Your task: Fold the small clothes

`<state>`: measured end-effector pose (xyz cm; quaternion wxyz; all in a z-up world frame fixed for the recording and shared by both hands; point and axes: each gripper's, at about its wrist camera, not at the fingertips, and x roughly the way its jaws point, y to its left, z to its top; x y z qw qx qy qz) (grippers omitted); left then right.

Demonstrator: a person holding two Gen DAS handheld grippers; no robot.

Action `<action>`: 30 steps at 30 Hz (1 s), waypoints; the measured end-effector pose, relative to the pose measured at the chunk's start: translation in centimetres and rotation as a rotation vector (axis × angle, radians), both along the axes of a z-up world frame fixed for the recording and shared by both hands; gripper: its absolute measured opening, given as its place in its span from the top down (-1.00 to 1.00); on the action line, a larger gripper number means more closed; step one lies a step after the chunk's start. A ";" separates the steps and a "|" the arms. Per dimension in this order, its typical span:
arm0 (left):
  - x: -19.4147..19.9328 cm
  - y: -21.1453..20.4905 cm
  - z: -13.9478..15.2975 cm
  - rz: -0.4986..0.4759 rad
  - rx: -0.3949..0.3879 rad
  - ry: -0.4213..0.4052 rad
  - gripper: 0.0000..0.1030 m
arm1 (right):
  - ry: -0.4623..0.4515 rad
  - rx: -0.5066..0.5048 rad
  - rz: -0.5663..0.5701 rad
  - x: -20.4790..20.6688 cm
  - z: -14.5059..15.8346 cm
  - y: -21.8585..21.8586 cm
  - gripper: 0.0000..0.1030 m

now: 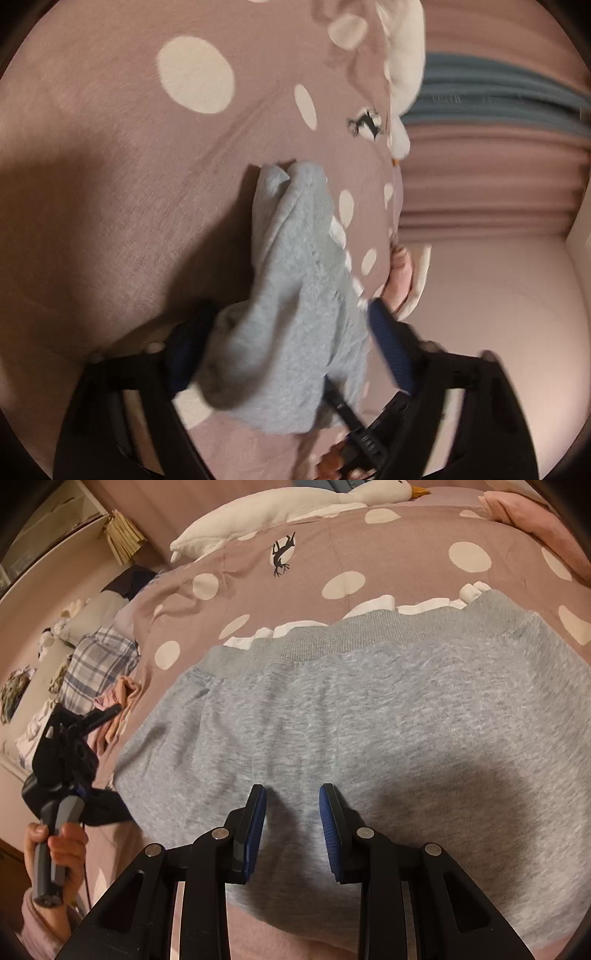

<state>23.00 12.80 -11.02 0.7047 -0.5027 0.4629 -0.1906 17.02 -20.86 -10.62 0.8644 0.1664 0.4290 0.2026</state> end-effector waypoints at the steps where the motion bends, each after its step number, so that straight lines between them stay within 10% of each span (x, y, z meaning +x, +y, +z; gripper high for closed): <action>1: 0.2 -0.2 -0.2 -0.030 0.041 0.016 -0.12 | -0.001 0.001 0.000 0.0 -0.1 0.0 0.43; 3: 0.8 -0.7 -0.9 -0.066 0.109 0.061 0.37 | -0.003 0.007 -0.007 0.1 -0.2 0.0 0.43; 7: 1.4 0.0 -2.6 -0.042 0.034 0.110 0.40 | -0.007 0.005 -0.025 -0.1 -0.2 0.1 0.43; 13: 1.7 0.2 -2.9 -0.085 -0.065 0.076 -0.11 | 0.012 -0.007 -0.027 0.1 0.1 0.2 0.43; 19: 2.3 -1.0 -2.0 -0.141 0.102 0.081 0.49 | -0.037 -0.047 -0.040 -0.6 2.0 0.9 0.43; 30: 2.6 -2.7 -0.8 -0.167 0.293 0.007 0.50 | 0.018 -0.087 -0.088 3.0 1.0 2.3 0.43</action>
